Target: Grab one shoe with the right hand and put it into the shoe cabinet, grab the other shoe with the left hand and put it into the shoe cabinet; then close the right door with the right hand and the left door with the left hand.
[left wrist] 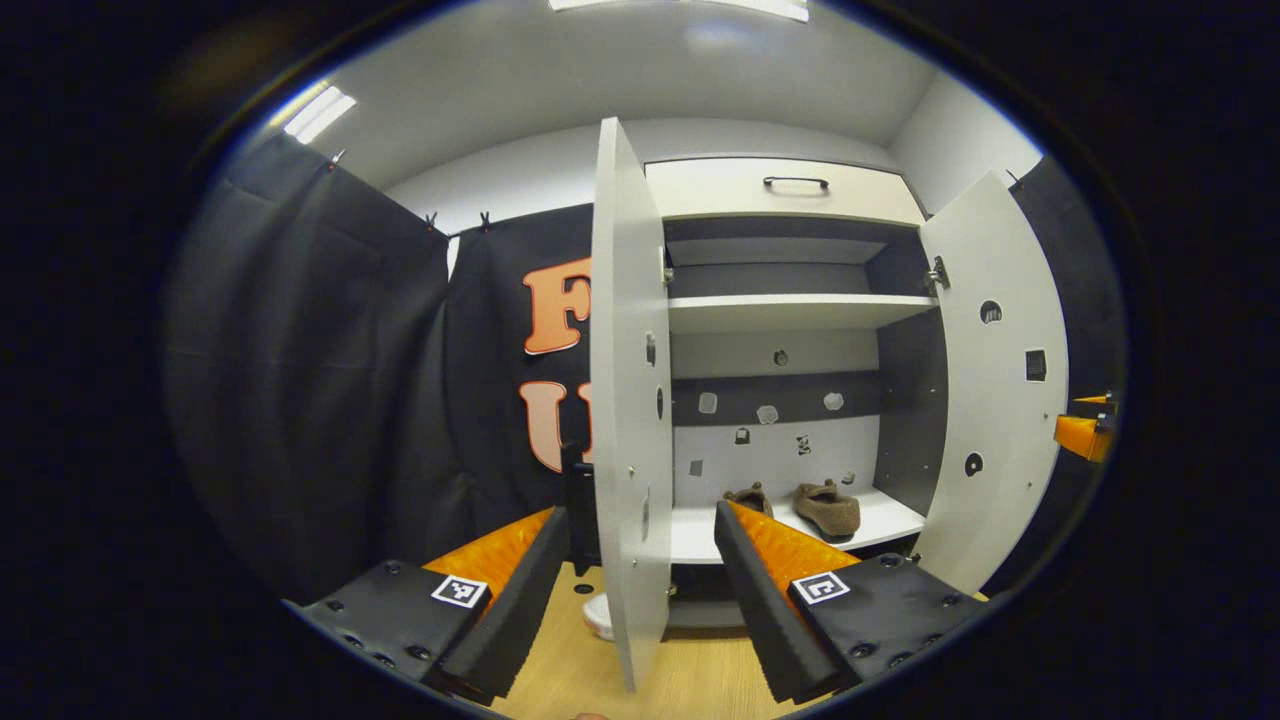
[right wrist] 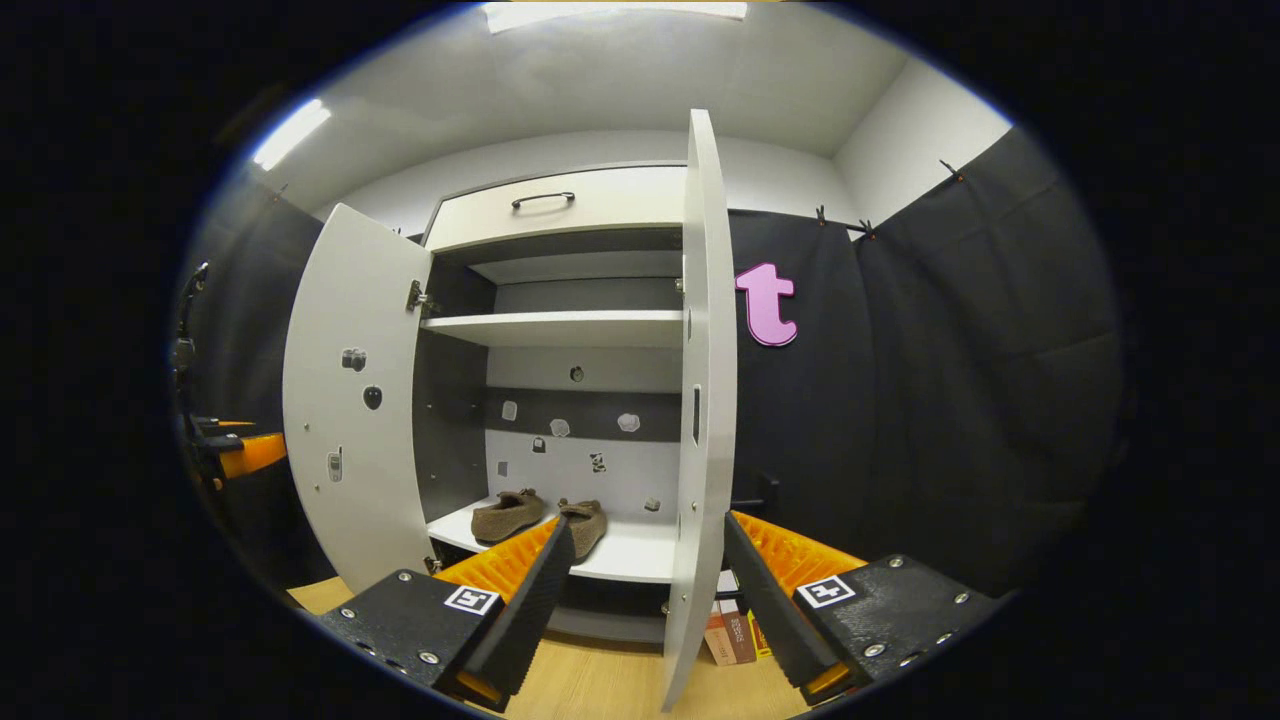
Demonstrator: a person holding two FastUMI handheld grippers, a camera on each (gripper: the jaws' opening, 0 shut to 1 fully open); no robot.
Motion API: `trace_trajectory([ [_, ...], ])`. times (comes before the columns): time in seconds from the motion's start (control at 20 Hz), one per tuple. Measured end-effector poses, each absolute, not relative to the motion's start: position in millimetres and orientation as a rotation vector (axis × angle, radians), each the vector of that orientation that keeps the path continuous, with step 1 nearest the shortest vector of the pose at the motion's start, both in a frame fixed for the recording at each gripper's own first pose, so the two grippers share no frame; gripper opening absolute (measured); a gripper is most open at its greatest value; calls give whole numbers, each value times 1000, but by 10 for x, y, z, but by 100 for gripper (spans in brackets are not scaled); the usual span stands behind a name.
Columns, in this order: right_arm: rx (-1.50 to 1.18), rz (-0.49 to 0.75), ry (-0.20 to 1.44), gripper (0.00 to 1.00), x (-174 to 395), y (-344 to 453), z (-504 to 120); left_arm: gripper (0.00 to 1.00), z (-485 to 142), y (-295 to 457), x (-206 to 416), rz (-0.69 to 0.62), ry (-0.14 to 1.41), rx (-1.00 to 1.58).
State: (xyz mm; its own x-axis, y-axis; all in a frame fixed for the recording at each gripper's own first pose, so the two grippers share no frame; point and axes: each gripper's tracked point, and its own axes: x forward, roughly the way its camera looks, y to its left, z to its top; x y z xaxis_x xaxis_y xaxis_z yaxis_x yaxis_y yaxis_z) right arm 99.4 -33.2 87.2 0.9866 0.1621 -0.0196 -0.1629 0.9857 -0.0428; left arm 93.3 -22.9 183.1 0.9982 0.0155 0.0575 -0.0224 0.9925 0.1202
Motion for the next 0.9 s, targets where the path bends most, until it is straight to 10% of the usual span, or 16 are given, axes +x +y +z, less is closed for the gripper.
trace_trajectory([
  [0.9,-14,155,116,95,1173,20,433,95,1809,271,642,97,-41,89],
])
